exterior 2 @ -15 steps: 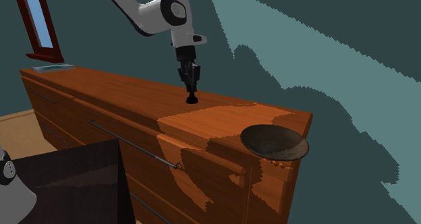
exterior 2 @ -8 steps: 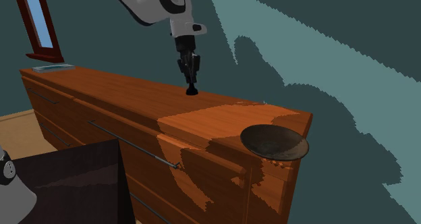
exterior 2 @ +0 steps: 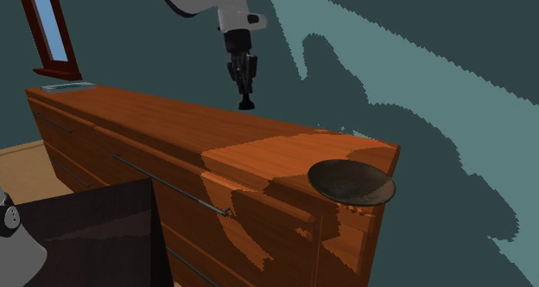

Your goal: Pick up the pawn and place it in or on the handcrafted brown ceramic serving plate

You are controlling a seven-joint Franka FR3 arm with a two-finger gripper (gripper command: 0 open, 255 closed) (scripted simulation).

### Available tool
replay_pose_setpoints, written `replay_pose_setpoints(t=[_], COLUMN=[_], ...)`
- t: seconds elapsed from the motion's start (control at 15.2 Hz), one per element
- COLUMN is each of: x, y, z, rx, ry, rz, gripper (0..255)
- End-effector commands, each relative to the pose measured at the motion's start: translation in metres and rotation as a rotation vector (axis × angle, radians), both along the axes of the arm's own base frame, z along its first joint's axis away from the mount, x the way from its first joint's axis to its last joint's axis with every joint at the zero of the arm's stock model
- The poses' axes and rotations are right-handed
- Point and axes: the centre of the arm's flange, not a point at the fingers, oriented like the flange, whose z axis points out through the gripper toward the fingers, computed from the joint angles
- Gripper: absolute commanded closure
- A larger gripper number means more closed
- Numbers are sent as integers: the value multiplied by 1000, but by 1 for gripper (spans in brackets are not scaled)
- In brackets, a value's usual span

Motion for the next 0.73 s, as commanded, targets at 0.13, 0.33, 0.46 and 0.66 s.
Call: replay_pose_setpoints(t=[0.13, 0.33, 0.46, 0.66], x=[11, 19, 25, 33], y=[-46, -84, -110, -149], z=[4, 6, 7, 9], rx=[0, 0, 0, 0], ry=[1, 1, 1, 1], rz=[0, 0, 0, 0], gripper=[255, 255, 255, 255])
